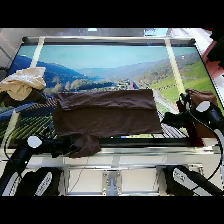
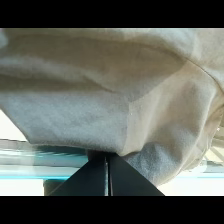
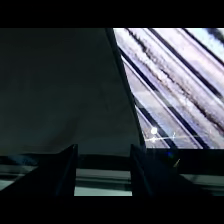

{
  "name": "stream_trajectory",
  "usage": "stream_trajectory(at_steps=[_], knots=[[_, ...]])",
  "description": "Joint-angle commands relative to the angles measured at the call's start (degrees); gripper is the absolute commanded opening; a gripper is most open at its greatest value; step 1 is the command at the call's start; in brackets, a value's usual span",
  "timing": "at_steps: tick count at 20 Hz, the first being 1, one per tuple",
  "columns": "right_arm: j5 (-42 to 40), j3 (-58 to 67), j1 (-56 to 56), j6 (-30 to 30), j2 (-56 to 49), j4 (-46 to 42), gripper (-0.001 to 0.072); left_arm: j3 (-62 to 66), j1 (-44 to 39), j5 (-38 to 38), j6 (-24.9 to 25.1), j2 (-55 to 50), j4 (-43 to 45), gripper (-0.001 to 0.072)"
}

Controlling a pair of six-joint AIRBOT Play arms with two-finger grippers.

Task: Fold the shirts.

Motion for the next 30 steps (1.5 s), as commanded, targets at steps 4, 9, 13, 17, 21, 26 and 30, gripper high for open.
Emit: stream_trajectory(at_steps=[4, 9, 13, 17, 21, 26, 30], knots=[[-0.02, -7.43, -0.02, 1.25, 0.02, 4.46, 0.0395, -0.04, -0.02, 0.22, 1.14, 0.02, -0.02, 0.0016], [-0.66, -11.1, -0.02, 1.9, 0.02, 3.74, 0.0395, -0.04, -0.02, 0.22, 1.38, 0.02, -0.04, 0.0016], [-8.55, -11.74, 0.0, 5.29, 0.02, 3.67, 0.0394, -0.04, -0.02, 0.22, 1.36, 0.02, -0.04, 0.0016], [-14.14, -11.74, 0.0, 8.33, 0.02, 4.52, 0.0388, -0.04, -0.02, 0.22, 1.36, 0.02, -0.48, 0.0016], [-14.19, -11.74, 0.02, 7.76, 0.02, 4.96, 0.0033, -0.02, -0.02, 0.22, 1.38, 0.02, -0.52, 0.0016], [-9.33, -10.45, 0.02, 4.61, 1.31, 6.6, 0.0029, 4.55, -0.02, -0.9, 3.48, 0.04, 0.24, 0.0016], [-1.7, -4.5, -0.02, 4.7, 6.01, 0.37, 0.0029, 16.5, -0.02, -6.25, 3.43, 0.04, 7.54, 0.0015]])
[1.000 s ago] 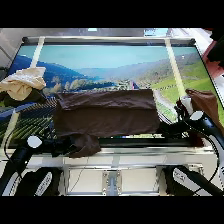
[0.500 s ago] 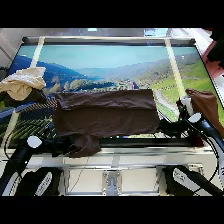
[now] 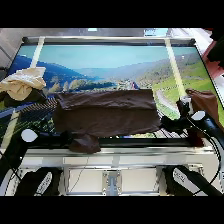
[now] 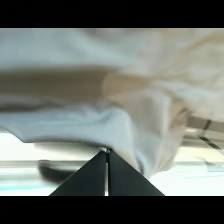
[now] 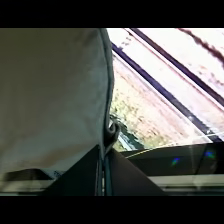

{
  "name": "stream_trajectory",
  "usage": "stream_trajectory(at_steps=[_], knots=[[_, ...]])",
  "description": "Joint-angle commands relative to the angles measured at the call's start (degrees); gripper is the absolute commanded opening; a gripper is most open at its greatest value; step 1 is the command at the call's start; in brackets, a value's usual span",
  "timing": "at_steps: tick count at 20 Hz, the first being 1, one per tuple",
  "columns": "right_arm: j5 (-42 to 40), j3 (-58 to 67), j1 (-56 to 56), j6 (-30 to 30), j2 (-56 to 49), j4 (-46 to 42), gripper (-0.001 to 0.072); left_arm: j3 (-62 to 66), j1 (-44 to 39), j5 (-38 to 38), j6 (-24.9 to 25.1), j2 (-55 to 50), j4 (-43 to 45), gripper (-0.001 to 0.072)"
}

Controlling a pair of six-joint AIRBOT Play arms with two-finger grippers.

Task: Fold the shirts.

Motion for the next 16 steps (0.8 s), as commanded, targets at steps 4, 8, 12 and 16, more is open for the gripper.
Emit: stream_trajectory(at_steps=[4, 8, 12, 16], knots=[[9.6, 9.9, 0.13, -0.46, 4.39, -6.71, 0.0029, 15.1, 0.0, -4.66, 0.39, 0.04, 8.35, 0.0015], [9.66, 14.19, 0.15, -2.03, 4.39, -4.15, 0.0029, 19.41, 0.0, -4.76, 1.22, 0.04, 10.38, 0.0015], [8.81, 16.41, 0.15, -2.38, 4.37, -4.28, 0.0029, 23.43, 0.0, -0.92, 1.25, 0.04, 11.5, 0.0015], [2.19, 17.44, 0.63, -3.61, 4.26, -1.57, 0.0028, 24.72, -0.02, 10.38, 3.06, -1.51, 9.09, 0.0012]])
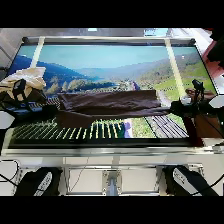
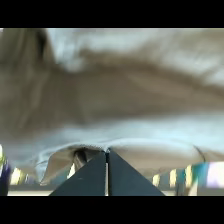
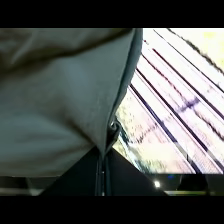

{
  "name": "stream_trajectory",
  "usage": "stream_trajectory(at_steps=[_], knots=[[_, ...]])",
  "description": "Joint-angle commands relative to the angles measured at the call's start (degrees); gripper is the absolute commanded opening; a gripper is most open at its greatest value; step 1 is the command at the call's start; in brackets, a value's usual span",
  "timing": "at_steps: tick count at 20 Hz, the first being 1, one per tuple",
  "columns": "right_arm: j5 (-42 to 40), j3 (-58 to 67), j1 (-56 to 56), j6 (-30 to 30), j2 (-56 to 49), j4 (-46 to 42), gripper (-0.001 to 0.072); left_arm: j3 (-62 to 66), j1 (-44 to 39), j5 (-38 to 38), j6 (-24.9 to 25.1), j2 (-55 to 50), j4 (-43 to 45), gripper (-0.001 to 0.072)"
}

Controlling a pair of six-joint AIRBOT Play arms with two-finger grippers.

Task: Fold the shirts.

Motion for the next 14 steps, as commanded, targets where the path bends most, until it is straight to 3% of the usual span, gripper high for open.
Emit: stream_trajectory(at_steps=[1, 6, 14], knots=[[-7.26, 1.84, 0.87, -0.76, -0.09, 1.53, 0.0028, 2.12, -0.02, 6.78, 1.95, -2.75, -1.22, 0.0012], [-17.22, 8.22, 5.2, 0.07, -4.42, 1.62, 0.0028, 9.55, -0.02, 12.66, 6.62, -15.61, -1.36, 0.0012], [-25.77, 14.93, 11.43, 0.87, -26.01, 2.47, 0.0028, 17.53, -0.46, 14.64, 7.72, -36.79, -0.37, 0.0013]])
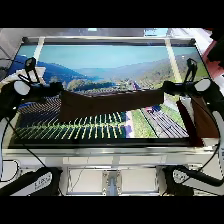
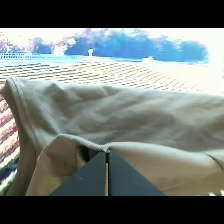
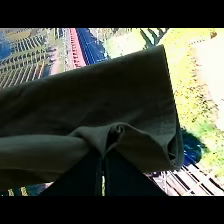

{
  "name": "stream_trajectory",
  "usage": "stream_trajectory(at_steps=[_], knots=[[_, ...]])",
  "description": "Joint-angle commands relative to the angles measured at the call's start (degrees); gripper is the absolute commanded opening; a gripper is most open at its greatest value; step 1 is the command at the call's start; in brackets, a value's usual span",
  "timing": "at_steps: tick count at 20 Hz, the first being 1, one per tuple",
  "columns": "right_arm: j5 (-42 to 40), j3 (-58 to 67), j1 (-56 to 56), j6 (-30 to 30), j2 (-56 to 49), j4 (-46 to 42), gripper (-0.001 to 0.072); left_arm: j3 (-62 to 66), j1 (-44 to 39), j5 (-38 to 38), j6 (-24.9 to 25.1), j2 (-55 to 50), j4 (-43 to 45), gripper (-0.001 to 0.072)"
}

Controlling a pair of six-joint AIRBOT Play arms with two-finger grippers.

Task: Fold the shirts.

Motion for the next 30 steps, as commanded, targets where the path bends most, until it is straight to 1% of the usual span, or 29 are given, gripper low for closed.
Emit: stream_trajectory(at_steps=[1, 4, 8, 9, 10, 11, 12, 13, 14, 16, 17, 19, 20, 21, 22, 24, 26, 28, 30], knots=[[-6.73, 1.97, 2.97, 0.76, -9.57, 0.66, 0.0028, 1.53, -0.72, 0.31, 0.48, -8.33, 0.15, 0.0013], [-11.19, 1.97, 4.02, 0.87, -14.58, 2.12, 0.0028, 1.53, -2.01, 2.89, 0.44, -12.04, 0.11, 0.0013], [-12.66, 1.97, 3.89, 0.83, -15.96, 2.47, 0.0029, 1.53, -2.73, 7.43, 0.44, -13.2, -2.03, 0.0016], [-12.48, 2.16, 3.89, 0.76, -15.93, 2.4, 0.003, 1.55, -2.6, 8.66, 0.44, -13.16, -3.39, 0.0063], [-11.91, 2.89, 3.87, 0.61, -15.93, 2.27, 0.0045, 1.62, -2.62, 9.92, 0.44, -13.03, -4.46, 0.0229], [-11.02, 4.15, 3.82, 0.59, -15.87, 2.21, 0.0164, 2.14, -2.62, 10.4, 0.44, -12.83, -4.9, 0.041], [-9.6, 6.23, 3.82, 0.59, -15.8, 1.64, 0.0381, 3.06, -2.6, 10.29, 0.46, -12.63, -4.81, 0.0506], [-7.8, 8.7, 3.82, 0.59, -15.67, 0.68, 0.05, 4.37, -2.56, 10.21, 0.48, -12.37, -4.79, 0.0507], [-5.88, 11.34, 3.82, 0.59, -15.32, -0.74, 0.0524, 5.75, -2.45, 10.23, 0.46, -11.98, -4.81, 0.0507], [-2.54, 16.57, 3.82, 0.66, -14.32, -7.08, 0.0524, 8.55, -1.97, 10.27, 0.46, -10.99, -4.83, 0.0507], [-1.53, 18.64, 3.8, 1.33, -13.94, -11.58, 0.0524, 9.77, -1.9, 10.27, 0.48, -10.49, -4.76, 0.0507], [0.46, 20.85, 2.58, 4.68, -13.86, -18.12, 0.0524, 12.0, -1.92, 10.23, 1.36, -9.66, -4.83, 0.0508], [1.11, 20.83, 1.55, 5.86, -13.92, -18.62, 0.0524, 12.9, -2.03, 10.25, 1.53, -9.44, -4.87, 0.0509], [2.43, 20.83, -0.09, 5.77, -14.51, -16.61, 0.0524, 13.49, -2.03, 10.25, 1.53, -9.33, -5.05, 0.051], [4.31, 20.83, -2.14, 4.7, -15.5, -12.13, 0.0524, 13.75, -2.03, 10.32, 1.53, -9.31, -5.51, 0.0512], [9.42, 20.83, -6.54, -2.01, -18.49, 0.11, 0.0525, 13.73, -2.05, 10.32, 1.53, -9.31, -6.69, 0.0512], [14.47, 20.85, -10.21, -6.78, -21.77, 9.38, 0.0528, 13.73, -2.05, 10.27, 1.53, -9.31, -7.13, 0.0512], [17.97, 20.85, -12.87, -8.46, -24.92, 13.22, 0.0556, 13.73, -2.05, 10.29, 1.57, -9.31, -7.13, 0.0512], [18.58, 20.85, -13.62, -9.53, -27.06, 12.31, 0.0556, 13.73, -2.05, 10.47, 1.57, -9.31, -7.52, 0.0512]])
